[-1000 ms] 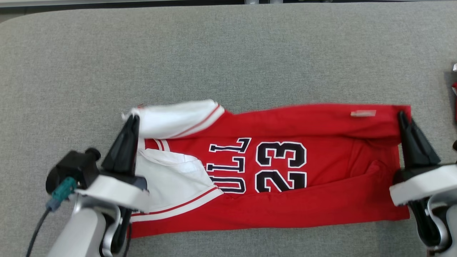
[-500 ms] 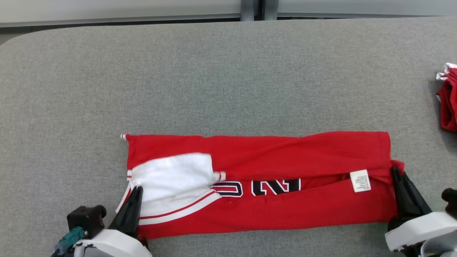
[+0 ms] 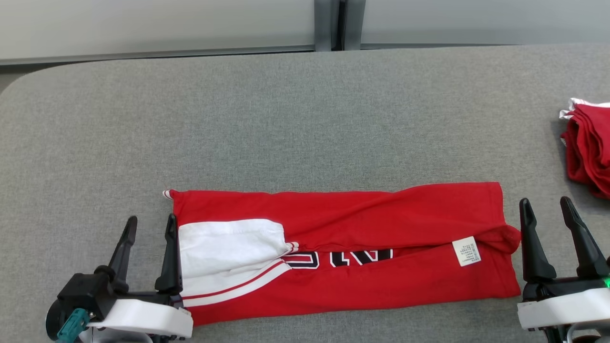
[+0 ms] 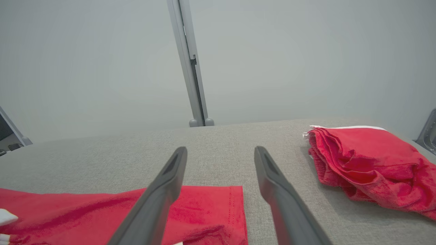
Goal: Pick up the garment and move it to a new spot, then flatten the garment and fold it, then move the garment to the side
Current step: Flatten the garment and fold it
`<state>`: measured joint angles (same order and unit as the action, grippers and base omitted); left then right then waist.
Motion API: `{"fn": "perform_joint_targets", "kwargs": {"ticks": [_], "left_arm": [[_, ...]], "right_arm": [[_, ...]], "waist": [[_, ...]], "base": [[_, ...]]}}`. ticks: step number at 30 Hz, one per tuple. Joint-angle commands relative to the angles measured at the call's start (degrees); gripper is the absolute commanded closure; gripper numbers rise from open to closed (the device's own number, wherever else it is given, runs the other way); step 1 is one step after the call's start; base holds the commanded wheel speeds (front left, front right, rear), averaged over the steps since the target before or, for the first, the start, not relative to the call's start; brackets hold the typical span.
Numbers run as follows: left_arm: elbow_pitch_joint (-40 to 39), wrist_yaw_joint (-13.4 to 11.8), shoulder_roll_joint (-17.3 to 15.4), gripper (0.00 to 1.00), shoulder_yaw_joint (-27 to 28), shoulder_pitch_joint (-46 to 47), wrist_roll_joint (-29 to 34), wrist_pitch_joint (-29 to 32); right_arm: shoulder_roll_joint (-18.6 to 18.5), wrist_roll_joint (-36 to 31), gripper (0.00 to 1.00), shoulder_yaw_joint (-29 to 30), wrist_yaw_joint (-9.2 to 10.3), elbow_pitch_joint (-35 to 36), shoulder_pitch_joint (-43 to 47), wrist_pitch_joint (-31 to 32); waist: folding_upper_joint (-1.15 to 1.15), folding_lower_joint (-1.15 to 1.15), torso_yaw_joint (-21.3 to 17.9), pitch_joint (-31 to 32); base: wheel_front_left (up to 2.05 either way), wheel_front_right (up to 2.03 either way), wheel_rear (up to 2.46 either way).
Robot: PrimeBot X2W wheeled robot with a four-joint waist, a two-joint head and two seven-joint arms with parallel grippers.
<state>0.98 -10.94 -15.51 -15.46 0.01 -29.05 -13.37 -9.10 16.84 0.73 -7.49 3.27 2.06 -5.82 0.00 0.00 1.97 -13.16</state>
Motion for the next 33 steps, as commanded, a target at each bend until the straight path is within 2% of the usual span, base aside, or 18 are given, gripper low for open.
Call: {"fn": "perform_joint_targets", "kwargs": {"ticks": [1, 8, 13, 33], "left_arm": [[-1.3, -0.6, -0.1, 0.0, 0.3, 0.8, 0.8, -0.5], [-4.4, -1.9, -1.8, 0.0, -0.5, 1.3, 5.0, -0.8], [-5.1, -3.0, -2.2, 0.0, -0.7, -0.1, 5.5, 0.1], [-5.5, -3.8, -2.2, 0.0, -1.4, 2.2, 5.7, 0.7]], "right_arm": [[0.4, -1.1, 0.0, 0.2, 0.0, 1.7, 0.2, 0.7], [1.4, -4.0, 0.0, -0.1, 0.0, 6.0, 1.7, 4.2], [1.7, -4.4, 0.0, -0.6, 0.0, 6.9, 2.9, 5.9], [1.7, -4.1, 0.0, 0.4, 0.0, 6.7, 2.4, 8.3]], "waist": [[0.0, 0.0, -0.3, 1.0], [0.0, 0.0, -0.8, 4.3], [0.0, 0.0, -1.2, 5.6], [0.0, 0.0, -0.4, 3.9]], "base": [[0.0, 0.0, 0.0], [0.0, 0.0, 0.0], [0.0, 0.0, 0.0], [0.0, 0.0, 0.0]]}}
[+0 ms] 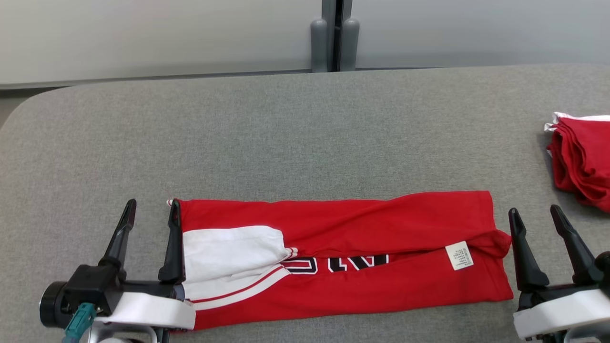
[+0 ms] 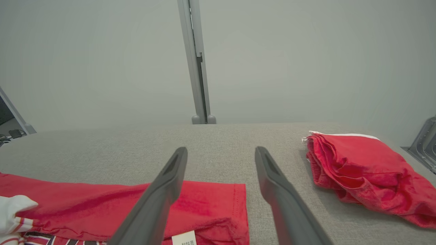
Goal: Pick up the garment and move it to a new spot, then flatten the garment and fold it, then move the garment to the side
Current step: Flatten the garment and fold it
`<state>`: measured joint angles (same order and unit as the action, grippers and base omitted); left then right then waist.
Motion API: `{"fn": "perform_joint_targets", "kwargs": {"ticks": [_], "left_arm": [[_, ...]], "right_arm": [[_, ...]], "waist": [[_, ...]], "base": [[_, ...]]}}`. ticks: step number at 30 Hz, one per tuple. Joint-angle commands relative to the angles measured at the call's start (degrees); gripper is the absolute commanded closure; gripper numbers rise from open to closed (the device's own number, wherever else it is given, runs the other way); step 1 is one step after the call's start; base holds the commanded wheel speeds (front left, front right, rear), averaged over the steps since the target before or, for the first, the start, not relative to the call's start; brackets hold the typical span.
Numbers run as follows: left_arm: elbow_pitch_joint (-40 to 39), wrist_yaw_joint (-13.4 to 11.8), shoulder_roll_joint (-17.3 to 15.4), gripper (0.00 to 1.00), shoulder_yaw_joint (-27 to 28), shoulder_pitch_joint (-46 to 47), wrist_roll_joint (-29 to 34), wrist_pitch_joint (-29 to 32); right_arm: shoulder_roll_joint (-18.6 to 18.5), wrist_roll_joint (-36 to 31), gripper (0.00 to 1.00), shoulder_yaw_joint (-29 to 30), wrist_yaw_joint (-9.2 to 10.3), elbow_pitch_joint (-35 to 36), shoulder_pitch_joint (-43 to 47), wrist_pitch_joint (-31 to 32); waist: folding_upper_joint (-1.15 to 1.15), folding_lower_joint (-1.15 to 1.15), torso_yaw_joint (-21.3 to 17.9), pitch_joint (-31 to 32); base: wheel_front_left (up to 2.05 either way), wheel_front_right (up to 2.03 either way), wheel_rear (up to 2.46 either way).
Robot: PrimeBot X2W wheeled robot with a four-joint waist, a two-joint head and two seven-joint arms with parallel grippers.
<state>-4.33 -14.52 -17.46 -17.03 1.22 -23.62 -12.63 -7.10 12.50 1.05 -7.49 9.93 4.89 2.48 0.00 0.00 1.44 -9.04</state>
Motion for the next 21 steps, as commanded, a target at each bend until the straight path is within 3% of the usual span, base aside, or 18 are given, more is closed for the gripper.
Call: {"fn": "perform_joint_targets", "kwargs": {"ticks": [1, 11, 21], "left_arm": [[-0.3, -0.1, -0.1, 0.0, 0.0, 1.3, 0.4, -0.1], [1.4, 1.8, 1.8, 0.0, -1.5, 6.3, 0.2, -1.1], [4.4, 3.0, 2.5, 0.0, -0.8, 8.1, 0.2, -2.1]], "right_arm": [[-0.5, 0.3, 0.0, 0.3, 0.0, -0.4, -0.8, 0.0], [-2.3, 2.4, 0.0, 1.1, 0.0, -13.3, -5.5, -0.3], [-0.7, 4.9, 0.0, -1.7, 0.0, -24.6, -4.6, -0.7]], "waist": [[0.0, 0.0, 0.4, -0.6], [0.0, 0.0, 3.3, -7.7], [0.0, 0.0, 3.1, -8.5]], "base": [[0.0, 0.0, 0.0], [0.0, 0.0, 0.0], [0.0, 0.0, 0.0]]}}
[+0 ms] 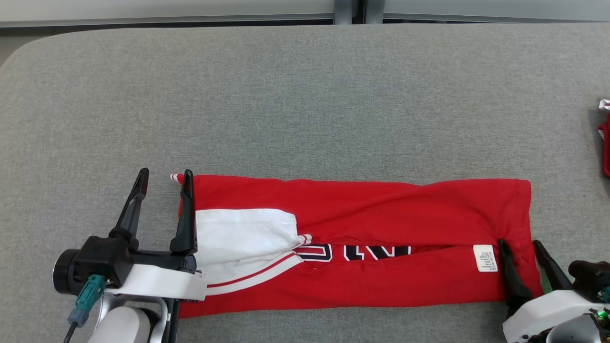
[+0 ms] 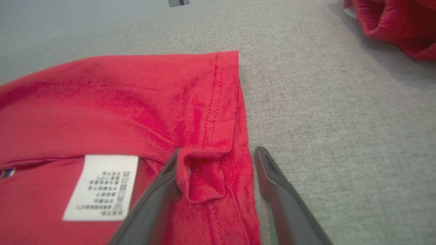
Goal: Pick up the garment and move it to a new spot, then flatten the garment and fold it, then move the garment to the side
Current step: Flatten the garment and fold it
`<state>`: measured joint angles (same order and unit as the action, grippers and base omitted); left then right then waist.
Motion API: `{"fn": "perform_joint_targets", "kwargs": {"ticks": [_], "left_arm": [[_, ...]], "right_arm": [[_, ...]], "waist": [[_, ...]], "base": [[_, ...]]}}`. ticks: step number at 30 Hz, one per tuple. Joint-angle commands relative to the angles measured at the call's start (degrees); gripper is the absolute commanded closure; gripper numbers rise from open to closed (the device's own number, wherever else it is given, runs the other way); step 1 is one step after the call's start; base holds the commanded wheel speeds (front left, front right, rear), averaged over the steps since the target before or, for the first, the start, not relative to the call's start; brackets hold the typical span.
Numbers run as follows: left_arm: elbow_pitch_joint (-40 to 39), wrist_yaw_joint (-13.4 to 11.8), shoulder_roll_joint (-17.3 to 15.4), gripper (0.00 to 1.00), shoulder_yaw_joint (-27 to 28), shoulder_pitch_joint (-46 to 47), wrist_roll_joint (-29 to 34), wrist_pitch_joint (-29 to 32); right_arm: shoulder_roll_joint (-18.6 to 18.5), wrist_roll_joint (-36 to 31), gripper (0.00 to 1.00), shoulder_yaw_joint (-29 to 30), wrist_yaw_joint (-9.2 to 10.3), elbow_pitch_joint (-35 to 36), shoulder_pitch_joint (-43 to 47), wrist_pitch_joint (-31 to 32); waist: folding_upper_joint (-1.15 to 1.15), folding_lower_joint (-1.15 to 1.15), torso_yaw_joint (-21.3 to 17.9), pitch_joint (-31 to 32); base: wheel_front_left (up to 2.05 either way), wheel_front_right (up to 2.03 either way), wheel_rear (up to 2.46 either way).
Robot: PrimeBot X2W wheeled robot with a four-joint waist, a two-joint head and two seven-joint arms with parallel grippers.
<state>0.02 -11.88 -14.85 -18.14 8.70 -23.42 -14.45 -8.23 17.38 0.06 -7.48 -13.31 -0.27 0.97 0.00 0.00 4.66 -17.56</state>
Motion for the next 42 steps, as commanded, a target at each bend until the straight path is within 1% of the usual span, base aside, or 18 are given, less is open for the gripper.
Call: {"fn": "perform_joint_targets", "kwargs": {"ticks": [1, 2, 3, 4, 8, 13, 17, 18, 22, 25, 26, 30, 33, 35, 38, 42], "left_arm": [[0.1, 0.3, -0.2, 0.0, 0.3, 0.6, 0.1, -0.3], [0.1, 0.3, -0.3, 0.0, 0.3, 0.6, 0.4, -0.4], [0.2, 0.3, -0.3, 0.0, 0.3, 0.6, 0.6, -0.4], [0.3, 0.3, -0.3, 0.0, 0.4, 0.7, 0.7, -0.4], [0.4, 0.4, -0.2, 0.0, 0.5, 0.8, 0.8, -0.5], [0.3, 0.6, -0.1, 0.0, 0.8, 0.7, 0.8, -0.6], [0.3, 0.6, 0.0, 0.0, 1.0, 0.3, 0.9, -0.7], [0.2, 0.7, 0.2, 0.0, 1.1, 0.2, 0.9, -0.7], [0.5, 0.8, 0.4, 0.0, 1.2, -0.2, 0.8, -0.7], [0.6, 0.7, 0.4, 0.0, 1.2, -0.3, 0.8, -0.7], [0.7, 0.8, 0.4, 0.0, 1.3, -0.6, 0.9, -0.8], [0.7, 0.7, 0.4, 0.0, 1.5, -0.9, 1.0, -0.8], [1.0, 0.6, 0.4, 0.0, 1.7, -1.0, 0.8, -0.7], [1.2, 0.5, 0.4, 0.0, 1.6, -0.9, 0.8, -0.7], [1.6, 0.7, 0.5, 0.0, 1.3, -0.5, 0.9, -0.7], [2.1, 0.8, 1.2, 0.0, 0.8, 0.0, 0.4, -0.7]], "right_arm": [[0.5, 0.3, 0.0, -1.3, -0.02, -1.8, 0.6, 0.8], [0.5, 0.6, 0.0, -1.9, -0.02, -2.4, 0.6, 1.3], [0.3, 0.8, 0.59, -2.3, -0.02, -2.8, 0.5, 1.7], [0.3, 1.1, 1.0, -2.4, -0.02, -3.1, 0.3, 1.8], [-1.0, 1.1, 1.0, -1.9, 0.07, -2.8, -0.8, 3.6], [-2.5, 0.3, 1.0, 0.6, 0.13, 1.0, -2.1, 4.2], [-3.7, -0.6, 1.0, 3.9, 0.1, 3.3, -1.5, 4.8], [-4.5, -0.6, 1.0, 5.7, 0.07, 3.8, -1.1, 5.3], [-6.1, -1.0, 1.0, 8.7, 0.06, 4.8, -0.7, 5.9], [-6.2, -0.8, 1.0, 8.9, 0.06, 5.3, -0.8, 6.0], [-6.3, -0.8, 1.0, 8.3, 0.06, 7.1, -1.1, 6.3], [-5.1, -1.4, 1.0, 4.3, 0.03, 13.6, -2.4, 7.4], [-3.4, -2.0, 1.0, -1.1, 0.02, 19.2, -3.7, 9.7], [-2.1, -2.1, 1.0, -5.5, 0.02, 21.5, -5.2, 10.9], [0.4, 0.0, 1.0, -13.4, -0.01, 22.1, -7.2, 11.8], [3.5, 3.4, 1.0, -23.9, 0.0, 17.9, -9.5, 10.6]], "waist": [[0.0, 0.0, -0.2, 0.1], [0.0, 0.0, -0.3, 0.1], [0.0, 0.0, -0.5, 0.2], [0.0, 0.0, -0.6, 0.2], [0.0, 0.0, -0.9, 0.3], [0.0, 0.0, -1.3, 0.6], [0.0, 0.0, -1.4, 0.9], [0.0, 0.0, -1.4, 1.1], [0.0, 0.0, -1.6, 1.5], [0.0, 0.0, -1.6, 1.8], [0.0, 0.0, -1.7, 2.1], [0.0, 0.0, -2.0, 3.0], [0.0, 0.0, -2.2, 3.6], [0.0, 0.0, -2.2, 4.0], [0.0, 0.0, -1.5, 4.4], [0.0, 0.0, 0.1, 4.5]], "base": [[0.0, 0.0, 0.0], [0.0, 0.0, 0.0], [0.0, 0.0, 0.0], [0.0, 0.0, 0.0], [0.0, 0.0, 0.0], [0.0, 0.0, 0.0], [0.0, 0.0, 0.0], [0.0, 0.0, 0.0], [0.0, 0.0, 0.0], [0.0, 0.0, 0.0], [0.0, 0.0, 0.0], [0.0, 0.0, 0.0], [0.0, 0.0, 0.0], [0.0, 0.0, 0.0], [0.0, 0.0, 0.0], [0.0, 0.0, 0.0]]}}
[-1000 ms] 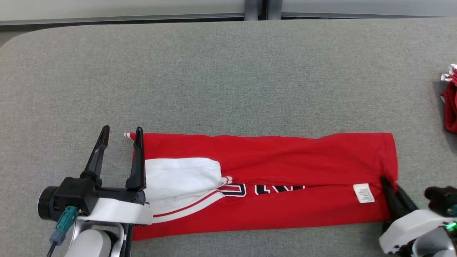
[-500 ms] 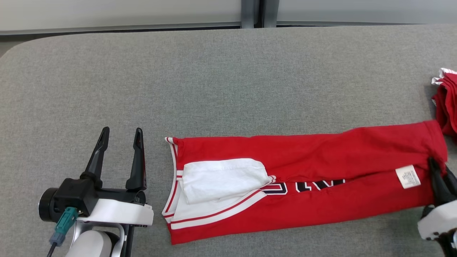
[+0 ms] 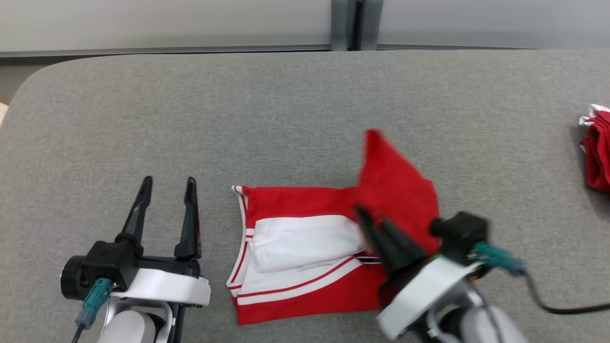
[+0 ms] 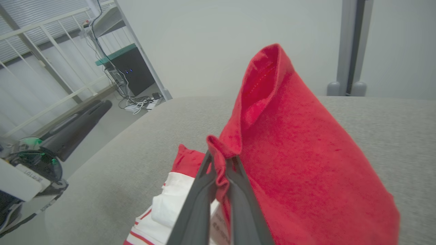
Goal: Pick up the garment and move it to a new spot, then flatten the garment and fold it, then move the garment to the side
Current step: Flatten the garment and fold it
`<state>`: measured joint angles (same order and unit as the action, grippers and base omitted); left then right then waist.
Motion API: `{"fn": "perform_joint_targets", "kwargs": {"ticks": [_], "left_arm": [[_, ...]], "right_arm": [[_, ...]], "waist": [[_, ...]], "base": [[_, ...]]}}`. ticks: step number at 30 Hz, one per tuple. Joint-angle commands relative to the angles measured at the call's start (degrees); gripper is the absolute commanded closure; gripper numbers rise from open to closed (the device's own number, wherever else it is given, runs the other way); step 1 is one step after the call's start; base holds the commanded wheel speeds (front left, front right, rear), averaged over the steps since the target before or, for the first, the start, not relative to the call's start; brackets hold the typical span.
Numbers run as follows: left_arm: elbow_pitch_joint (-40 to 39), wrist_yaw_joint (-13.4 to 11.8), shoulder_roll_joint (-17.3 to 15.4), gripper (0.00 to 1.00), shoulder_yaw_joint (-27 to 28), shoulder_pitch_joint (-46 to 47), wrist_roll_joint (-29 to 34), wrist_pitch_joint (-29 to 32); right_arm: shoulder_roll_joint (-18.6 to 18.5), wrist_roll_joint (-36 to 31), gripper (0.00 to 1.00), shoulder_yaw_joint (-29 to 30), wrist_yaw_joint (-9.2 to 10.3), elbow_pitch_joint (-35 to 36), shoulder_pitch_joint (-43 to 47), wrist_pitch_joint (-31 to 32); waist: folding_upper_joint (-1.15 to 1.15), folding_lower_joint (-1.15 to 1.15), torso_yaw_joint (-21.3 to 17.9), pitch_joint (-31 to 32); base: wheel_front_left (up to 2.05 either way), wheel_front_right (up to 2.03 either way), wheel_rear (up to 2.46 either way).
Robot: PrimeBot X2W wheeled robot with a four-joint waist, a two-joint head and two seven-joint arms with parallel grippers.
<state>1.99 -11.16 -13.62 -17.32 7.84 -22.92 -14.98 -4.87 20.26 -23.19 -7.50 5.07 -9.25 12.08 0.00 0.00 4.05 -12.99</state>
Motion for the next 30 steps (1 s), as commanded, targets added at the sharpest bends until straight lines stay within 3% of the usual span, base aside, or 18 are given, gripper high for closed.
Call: {"fn": "perform_joint_targets", "kwargs": {"ticks": [1, 7, 12, 13, 14, 15, 21, 26, 30], "left_arm": [[0.4, 0.3, 0.1, 0.0, -0.2, 1.0, -0.1, -0.2], [1.8, 0.8, 0.9, 0.0, -0.9, 2.4, -0.1, -0.2], [2.6, 0.9, 1.3, 0.0, -1.0, 2.9, 0.2, -0.2], [2.7, 1.0, 1.3, 0.0, -0.9, 3.0, 0.2, -0.2], [2.8, 1.1, 1.4, 0.0, -0.9, 3.1, 0.2, -0.2], [2.8, 1.1, 1.5, 0.0, -0.8, 3.2, 0.3, -0.2], [2.6, 1.5, 1.6, 0.0, -0.5, 3.5, 1.1, -0.2], [2.4, 1.5, 1.3, 0.0, 0.3, 3.2, 1.3, -0.2], [2.4, 1.3, 0.9, 0.0, 0.8, 2.4, 1.7, -0.2]], "right_arm": [[0.7, 1.5, 1.0, -3.3, 0.02, -2.4, -1.1, -0.9], [1.9, 7.6, 1.0, -13.0, 0.02, -13.1, -5.7, -7.2], [1.9, 11.0, 1.0, -17.3, 0.02, -20.7, -10.2, -11.5], [1.9, 10.9, 0.86, -17.4, 0.02, -22.0, -11.1, -12.7], [1.8, 11.3, 0.53, -17.6, 0.02, -23.1, -11.9, -13.6], [1.9, 11.8, 0.01, -18.2, 0.02, -23.9, -12.5, -14.3], [1.8, 13.8, 0.0, -20.1, 0.02, -22.4, -16.5, -20.7], [1.7, 11.4, 0.0, -15.5, 0.02, -20.1, -17.4, -23.7], [-0.9, 7.2, 0.0, -7.9, 0.02, -17.6, -15.1, -24.0]], "waist": [[0.0, 0.0, 1.3, -0.1], [0.0, 0.0, 4.3, -0.9], [0.0, 0.0, 5.5, -1.4], [0.0, 0.0, 5.6, -1.6], [0.0, 0.0, 5.6, -1.7], [0.0, 0.0, 5.5, -1.9], [0.0, 0.0, 4.2, -2.5], [0.0, 0.0, 2.5, -2.3], [0.0, 0.0, 1.0, -1.5]], "base": [[0.0, 0.0, 0.0], [0.0, 0.0, 0.0], [0.0, 0.0, 0.0], [0.0, 0.0, 0.0], [0.0, 0.0, 0.0], [0.0, 0.0, 0.0], [0.0, 0.0, 0.0], [0.0, 0.0, 0.0], [0.0, 0.0, 0.0]]}}
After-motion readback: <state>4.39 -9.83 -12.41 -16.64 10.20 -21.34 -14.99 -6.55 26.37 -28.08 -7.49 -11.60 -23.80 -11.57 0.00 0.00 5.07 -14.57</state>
